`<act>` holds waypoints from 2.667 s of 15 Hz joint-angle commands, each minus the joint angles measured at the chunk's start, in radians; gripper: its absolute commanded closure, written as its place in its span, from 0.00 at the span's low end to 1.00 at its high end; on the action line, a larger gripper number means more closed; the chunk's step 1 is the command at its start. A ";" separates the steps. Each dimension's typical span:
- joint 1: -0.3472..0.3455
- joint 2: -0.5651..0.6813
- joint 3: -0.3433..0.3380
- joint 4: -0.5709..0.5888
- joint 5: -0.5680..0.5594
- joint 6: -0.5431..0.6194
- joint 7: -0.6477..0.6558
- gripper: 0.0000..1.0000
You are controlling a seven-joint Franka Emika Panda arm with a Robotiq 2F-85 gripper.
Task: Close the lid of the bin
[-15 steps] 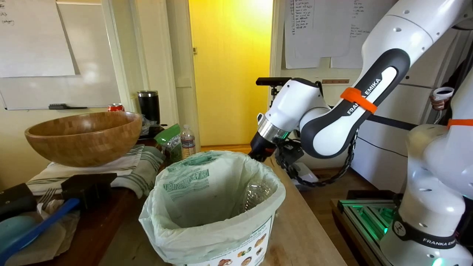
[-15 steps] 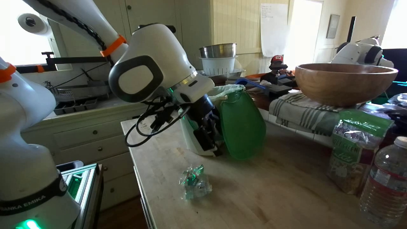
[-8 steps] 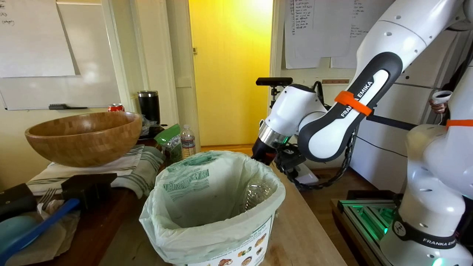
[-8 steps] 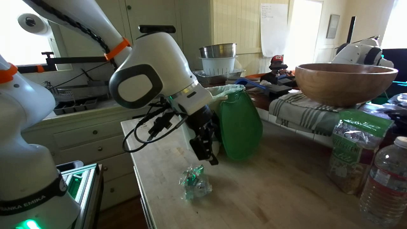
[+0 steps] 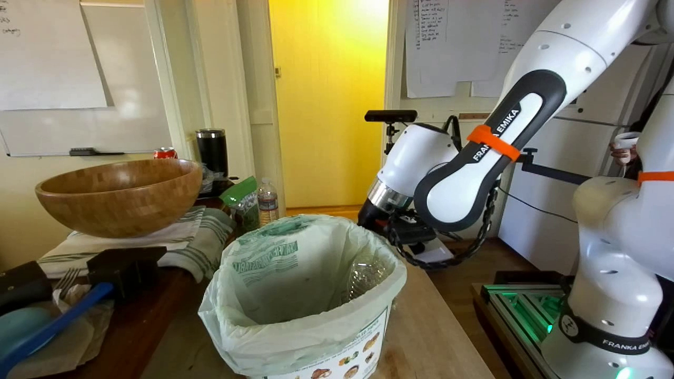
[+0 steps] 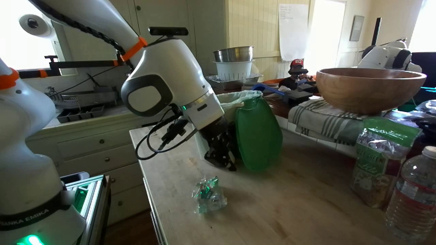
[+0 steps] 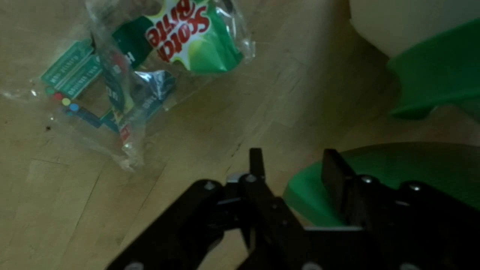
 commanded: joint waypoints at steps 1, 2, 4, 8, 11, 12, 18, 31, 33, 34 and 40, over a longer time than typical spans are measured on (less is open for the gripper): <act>0.067 0.010 -0.042 0.000 0.097 0.081 -0.032 0.68; 0.078 0.012 -0.049 0.001 0.108 0.106 -0.029 0.70; 0.108 0.017 -0.069 0.003 0.125 0.157 -0.026 0.77; 0.171 0.022 -0.120 0.004 0.123 0.269 -0.001 0.86; 0.217 0.025 -0.162 -0.001 0.093 0.319 0.028 0.73; 0.229 0.024 -0.178 -0.001 0.081 0.302 0.028 0.60; 0.272 0.034 -0.234 -0.003 0.054 0.185 0.008 0.16; 0.261 -0.039 -0.179 -0.011 0.049 -0.242 -0.231 0.00; 0.240 -0.056 -0.145 -0.010 0.071 -0.233 -0.274 0.00; 0.244 -0.070 -0.137 -0.009 0.096 -0.252 -0.306 0.00; 0.259 -0.092 -0.109 0.004 0.161 -0.317 -0.445 0.00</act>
